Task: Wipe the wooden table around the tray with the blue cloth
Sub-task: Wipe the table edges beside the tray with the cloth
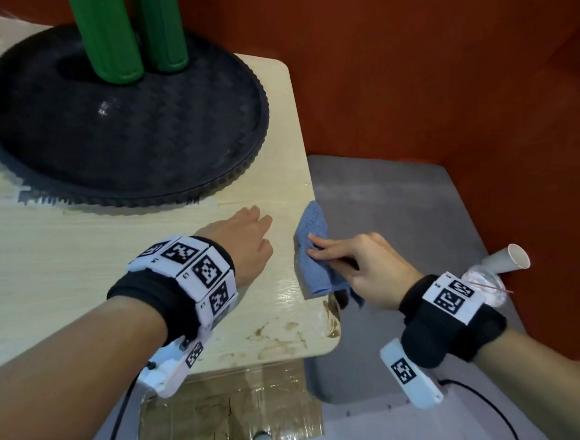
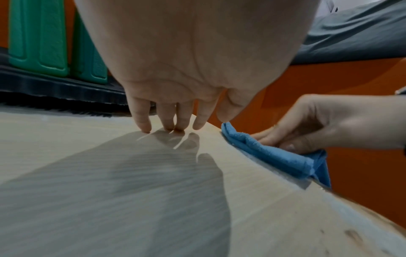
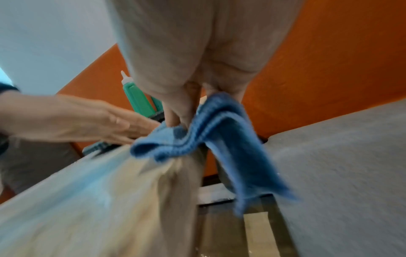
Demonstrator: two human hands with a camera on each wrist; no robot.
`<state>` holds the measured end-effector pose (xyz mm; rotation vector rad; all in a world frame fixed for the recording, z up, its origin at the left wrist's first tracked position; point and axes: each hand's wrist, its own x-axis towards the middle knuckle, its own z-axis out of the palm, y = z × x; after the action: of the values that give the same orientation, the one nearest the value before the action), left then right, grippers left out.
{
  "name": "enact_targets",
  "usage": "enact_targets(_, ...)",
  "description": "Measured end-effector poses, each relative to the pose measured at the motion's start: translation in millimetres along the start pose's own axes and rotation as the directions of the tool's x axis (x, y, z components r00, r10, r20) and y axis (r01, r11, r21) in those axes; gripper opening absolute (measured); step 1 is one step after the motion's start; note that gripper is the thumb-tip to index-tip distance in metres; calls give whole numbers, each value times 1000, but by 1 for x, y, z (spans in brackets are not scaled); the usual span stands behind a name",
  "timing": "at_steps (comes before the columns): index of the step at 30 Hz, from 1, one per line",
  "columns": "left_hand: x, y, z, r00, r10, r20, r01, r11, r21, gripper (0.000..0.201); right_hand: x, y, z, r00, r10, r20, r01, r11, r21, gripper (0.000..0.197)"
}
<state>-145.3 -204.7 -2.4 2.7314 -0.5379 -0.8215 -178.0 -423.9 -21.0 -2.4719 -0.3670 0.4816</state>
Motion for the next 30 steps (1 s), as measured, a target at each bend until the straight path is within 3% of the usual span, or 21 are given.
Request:
enact_targets(2, -2, -2, -1, 1000, 8, 15, -8, 1000, -2, 50, 7, -11, -1, 986, 119, -119, -108, 990, 93, 25)
enact_targets(4, -3, -3, -2, 1000, 13, 28, -13, 1000, -3, 48, 12, -25, 2, 936, 228, -269, -193, 970, 151, 10)
enact_targets(6, -4, -3, -1, 999, 17, 27, -17, 1000, 14, 47, 12, -35, 12, 906, 274, -322, -253, 962, 105, 30)
enact_targets(8, -6, -4, -2, 999, 19, 31, -19, 1000, 21, 46, 12, -40, 24, 910, 259, -322, -271, 962, 8, 39)
enact_targets(14, -4, -7, -7, 996, 30, 81, -29, 999, -14, 46, 26, -35, 30, 936, 309, -170, -331, 935, -126, 19)
enact_targets(18, -1, -7, -7, 996, 28, 89, -28, 1000, -2, 46, 32, -26, 16, 970, 234, -60, -242, 946, -214, 3)
enact_targets(24, 1, -4, -5, 995, 3, 104, -8, 999, 41, 46, 13, -9, 1, 987, 125, 102, -107, 981, -164, 49)
enact_targets(28, 2, -7, -2, 996, 15, 92, -20, 999, 51, 49, -20, -3, 9, 969, 172, 180, -199, 969, 146, 49)
enact_targets(30, 2, -8, -2, 995, 20, 99, -24, 999, 42, 48, -15, -1, 8, 989, 126, 82, -131, 989, 64, 46)
